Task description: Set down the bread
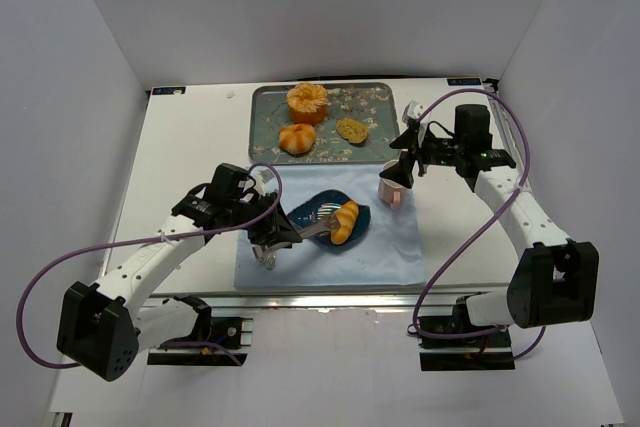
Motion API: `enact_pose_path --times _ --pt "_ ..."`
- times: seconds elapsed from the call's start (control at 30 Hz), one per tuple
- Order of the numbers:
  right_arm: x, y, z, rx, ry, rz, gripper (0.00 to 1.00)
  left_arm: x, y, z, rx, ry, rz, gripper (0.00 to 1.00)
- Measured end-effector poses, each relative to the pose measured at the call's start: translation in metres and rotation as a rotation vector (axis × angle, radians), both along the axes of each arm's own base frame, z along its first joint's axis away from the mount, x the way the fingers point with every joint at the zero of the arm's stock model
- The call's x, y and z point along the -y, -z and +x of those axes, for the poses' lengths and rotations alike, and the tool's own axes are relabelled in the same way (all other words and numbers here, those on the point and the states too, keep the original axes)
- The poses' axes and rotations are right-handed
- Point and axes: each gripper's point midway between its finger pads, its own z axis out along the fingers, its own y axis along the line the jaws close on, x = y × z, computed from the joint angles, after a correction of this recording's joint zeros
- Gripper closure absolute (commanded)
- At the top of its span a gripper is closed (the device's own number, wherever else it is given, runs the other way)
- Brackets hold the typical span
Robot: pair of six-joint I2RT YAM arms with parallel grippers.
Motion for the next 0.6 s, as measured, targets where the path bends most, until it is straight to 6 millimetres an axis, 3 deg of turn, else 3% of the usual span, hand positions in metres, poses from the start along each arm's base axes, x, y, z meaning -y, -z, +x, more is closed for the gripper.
enact_pose_path --times 0.6 --pt "-0.0001 -0.0011 0.0009 0.005 0.001 0.002 0.11 -0.0062 0.0027 -0.0048 0.004 0.023 0.041 0.49"
